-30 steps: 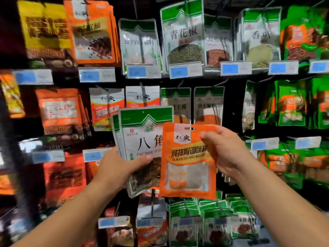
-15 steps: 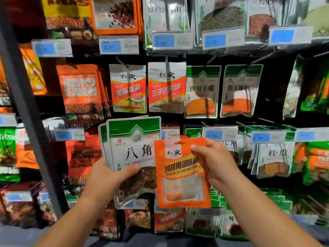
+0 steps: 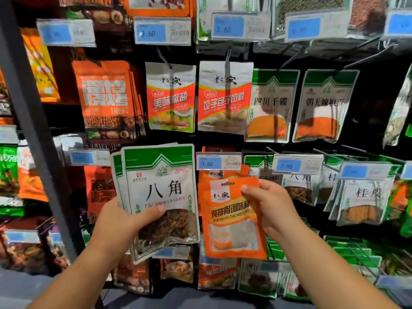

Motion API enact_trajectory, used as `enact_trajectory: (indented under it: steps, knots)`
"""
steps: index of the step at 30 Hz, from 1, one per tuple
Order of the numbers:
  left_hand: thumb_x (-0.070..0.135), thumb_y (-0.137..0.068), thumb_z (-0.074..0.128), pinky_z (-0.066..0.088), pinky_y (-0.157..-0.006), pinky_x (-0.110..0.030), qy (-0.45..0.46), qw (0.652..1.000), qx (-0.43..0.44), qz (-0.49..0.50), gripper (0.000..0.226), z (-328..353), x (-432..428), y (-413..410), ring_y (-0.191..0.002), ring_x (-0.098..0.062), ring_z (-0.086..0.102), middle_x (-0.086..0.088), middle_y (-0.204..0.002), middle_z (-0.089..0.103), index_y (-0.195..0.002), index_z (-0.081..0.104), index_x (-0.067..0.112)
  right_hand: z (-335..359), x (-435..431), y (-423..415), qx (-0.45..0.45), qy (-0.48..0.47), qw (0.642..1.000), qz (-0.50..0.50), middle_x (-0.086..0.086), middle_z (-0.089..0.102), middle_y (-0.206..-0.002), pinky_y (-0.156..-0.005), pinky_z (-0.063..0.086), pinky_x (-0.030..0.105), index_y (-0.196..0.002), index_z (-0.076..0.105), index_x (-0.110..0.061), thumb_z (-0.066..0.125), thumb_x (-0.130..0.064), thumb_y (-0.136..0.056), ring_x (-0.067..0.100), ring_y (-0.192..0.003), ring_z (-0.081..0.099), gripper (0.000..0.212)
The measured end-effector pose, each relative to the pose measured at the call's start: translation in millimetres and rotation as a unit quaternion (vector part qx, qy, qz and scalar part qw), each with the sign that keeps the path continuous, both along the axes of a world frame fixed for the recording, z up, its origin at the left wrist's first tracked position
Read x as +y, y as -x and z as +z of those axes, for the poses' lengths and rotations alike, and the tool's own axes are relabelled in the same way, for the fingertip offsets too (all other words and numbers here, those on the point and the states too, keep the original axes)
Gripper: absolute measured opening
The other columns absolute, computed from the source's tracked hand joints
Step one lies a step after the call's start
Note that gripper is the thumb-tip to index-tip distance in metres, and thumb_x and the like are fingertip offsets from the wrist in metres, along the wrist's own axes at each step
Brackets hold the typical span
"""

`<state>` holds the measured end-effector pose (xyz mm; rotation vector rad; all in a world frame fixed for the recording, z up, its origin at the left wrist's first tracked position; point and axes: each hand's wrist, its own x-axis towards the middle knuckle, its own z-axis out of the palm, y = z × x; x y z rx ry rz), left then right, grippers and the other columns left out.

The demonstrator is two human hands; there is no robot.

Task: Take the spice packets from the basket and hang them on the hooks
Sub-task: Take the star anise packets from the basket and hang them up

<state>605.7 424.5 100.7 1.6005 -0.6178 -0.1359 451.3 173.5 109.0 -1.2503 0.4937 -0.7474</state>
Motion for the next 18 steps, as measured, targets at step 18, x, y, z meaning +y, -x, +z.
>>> enact_trajectory:
  steps: [18]
  knots:
    - [0.018,-0.064,0.092,0.059,-0.086,-0.039,-0.003,1.000,0.002,-0.004,0.046,-3,-7,-3,-0.090,-0.011,0.077,0.008,-0.098,0.080,-0.106,0.076,0.024,-7,-6,-28,-0.031,-0.011,0.999,-0.006,0.020,0.078,-0.093,-0.073,0.061,0.043,-0.101,0.073,-0.001,0.067,-0.003,-0.094,0.033,-0.084,0.077,0.010]
